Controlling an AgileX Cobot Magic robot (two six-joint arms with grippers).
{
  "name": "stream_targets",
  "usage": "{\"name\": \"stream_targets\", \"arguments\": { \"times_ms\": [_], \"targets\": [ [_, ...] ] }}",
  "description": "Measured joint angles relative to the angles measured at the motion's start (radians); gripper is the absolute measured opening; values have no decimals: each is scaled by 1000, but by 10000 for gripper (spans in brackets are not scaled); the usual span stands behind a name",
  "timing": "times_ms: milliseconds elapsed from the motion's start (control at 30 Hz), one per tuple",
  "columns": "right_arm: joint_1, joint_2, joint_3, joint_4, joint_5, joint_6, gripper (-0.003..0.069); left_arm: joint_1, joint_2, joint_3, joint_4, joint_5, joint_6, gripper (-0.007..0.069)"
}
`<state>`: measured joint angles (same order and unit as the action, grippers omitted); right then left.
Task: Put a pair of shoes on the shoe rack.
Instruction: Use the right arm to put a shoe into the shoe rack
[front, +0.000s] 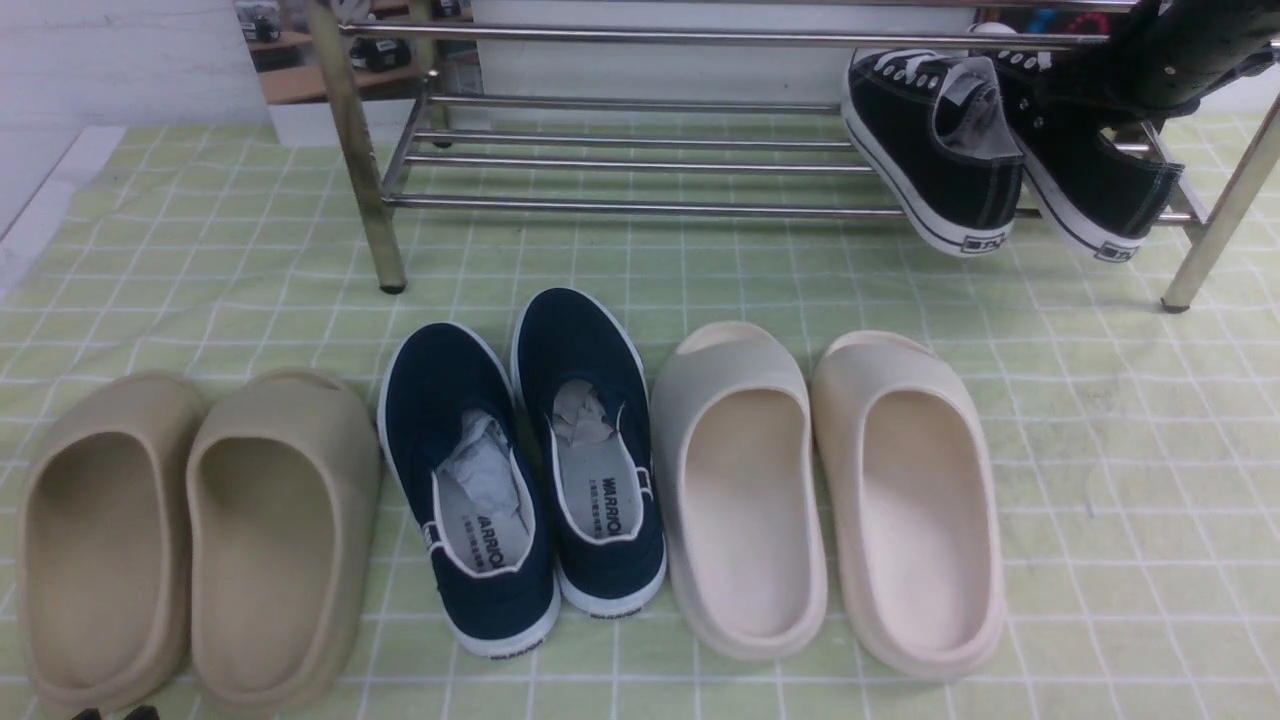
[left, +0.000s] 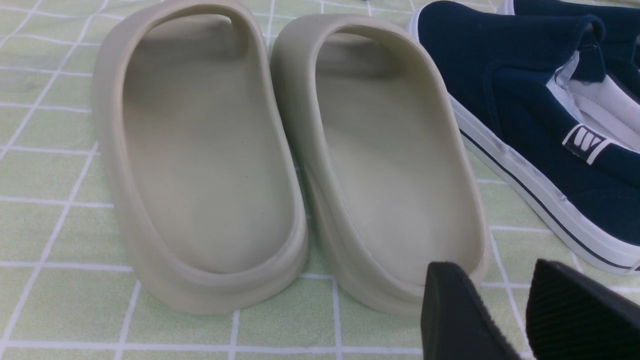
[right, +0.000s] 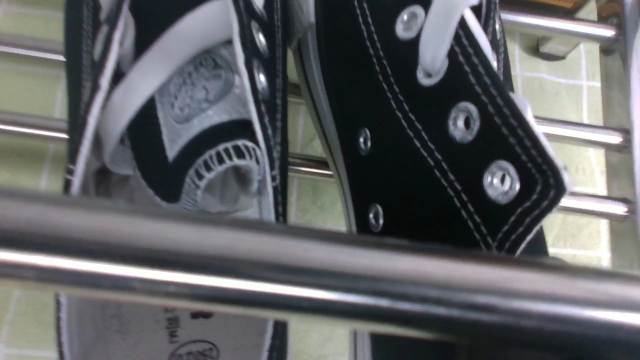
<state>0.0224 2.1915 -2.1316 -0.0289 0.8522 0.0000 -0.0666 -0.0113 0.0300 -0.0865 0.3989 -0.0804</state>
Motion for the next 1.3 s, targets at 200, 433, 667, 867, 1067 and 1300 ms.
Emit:
{"name": "stream_targets", "arguments": {
  "times_ms": [200, 433, 667, 867, 1067, 1300],
  "targets": [
    [-1, -15, -12, 66, 137, -9, 335, 0, 0, 0, 0, 0, 0, 238],
    [-1, -101, -19, 77, 259, -12, 570, 0, 0, 0, 0, 0, 0, 238],
    [-1, -126, 16, 46, 302, -36, 570, 0, 0, 0, 0, 0, 0, 238],
    [-1, -125, 137, -6, 198, -84, 527, 0, 0, 0, 0, 0, 0, 238],
    [1, -109, 192, -82, 88, -89, 396, 0, 0, 0, 0, 0, 0, 238],
    [3, -102, 192, -32, 74, -74, 155, 0, 0, 0, 0, 0, 0, 238]
  ]
}}
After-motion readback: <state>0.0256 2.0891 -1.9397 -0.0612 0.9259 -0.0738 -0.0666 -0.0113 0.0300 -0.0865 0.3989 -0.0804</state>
